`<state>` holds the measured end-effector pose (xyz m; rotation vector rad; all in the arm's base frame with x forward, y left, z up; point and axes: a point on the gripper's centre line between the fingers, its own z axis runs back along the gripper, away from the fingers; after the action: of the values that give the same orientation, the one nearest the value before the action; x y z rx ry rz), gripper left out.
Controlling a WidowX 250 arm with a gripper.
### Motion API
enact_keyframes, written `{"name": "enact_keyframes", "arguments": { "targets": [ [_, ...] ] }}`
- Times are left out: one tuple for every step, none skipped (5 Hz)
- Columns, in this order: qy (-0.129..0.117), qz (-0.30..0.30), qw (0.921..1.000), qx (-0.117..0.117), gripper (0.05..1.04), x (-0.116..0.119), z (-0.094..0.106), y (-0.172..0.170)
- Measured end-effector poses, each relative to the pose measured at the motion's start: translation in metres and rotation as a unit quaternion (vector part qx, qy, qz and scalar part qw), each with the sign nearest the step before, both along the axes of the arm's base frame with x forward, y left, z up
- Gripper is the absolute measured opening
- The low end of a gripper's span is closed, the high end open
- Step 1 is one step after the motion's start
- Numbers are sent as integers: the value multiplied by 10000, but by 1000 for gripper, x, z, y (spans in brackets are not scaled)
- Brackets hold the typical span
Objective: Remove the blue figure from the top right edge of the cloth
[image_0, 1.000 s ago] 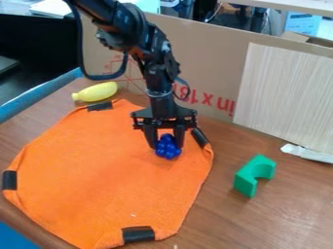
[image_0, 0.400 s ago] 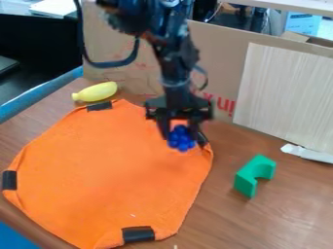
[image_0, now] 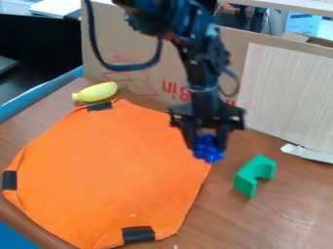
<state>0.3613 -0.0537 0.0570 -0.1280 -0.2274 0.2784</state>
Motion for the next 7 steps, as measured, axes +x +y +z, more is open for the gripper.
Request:
{"name": "enact_keyframes", "arguments": {
  "targets": [
    [187,-220,9996,18,642,-15,-11,-18],
    [318,-462,9984,47,642,-32,-23,-35],
    [350,-674,9971,79,642,-46,-32,-52],
    [239,-1001,9945,198,642,-55,-36,-73],
    [171,-1103,9936,189,710,-57,-36,-83],
    [234,-1180,9925,206,960,-59,-41,-84],
    [327,-1158,9925,196,1001,-58,-43,-75]
  ]
}}
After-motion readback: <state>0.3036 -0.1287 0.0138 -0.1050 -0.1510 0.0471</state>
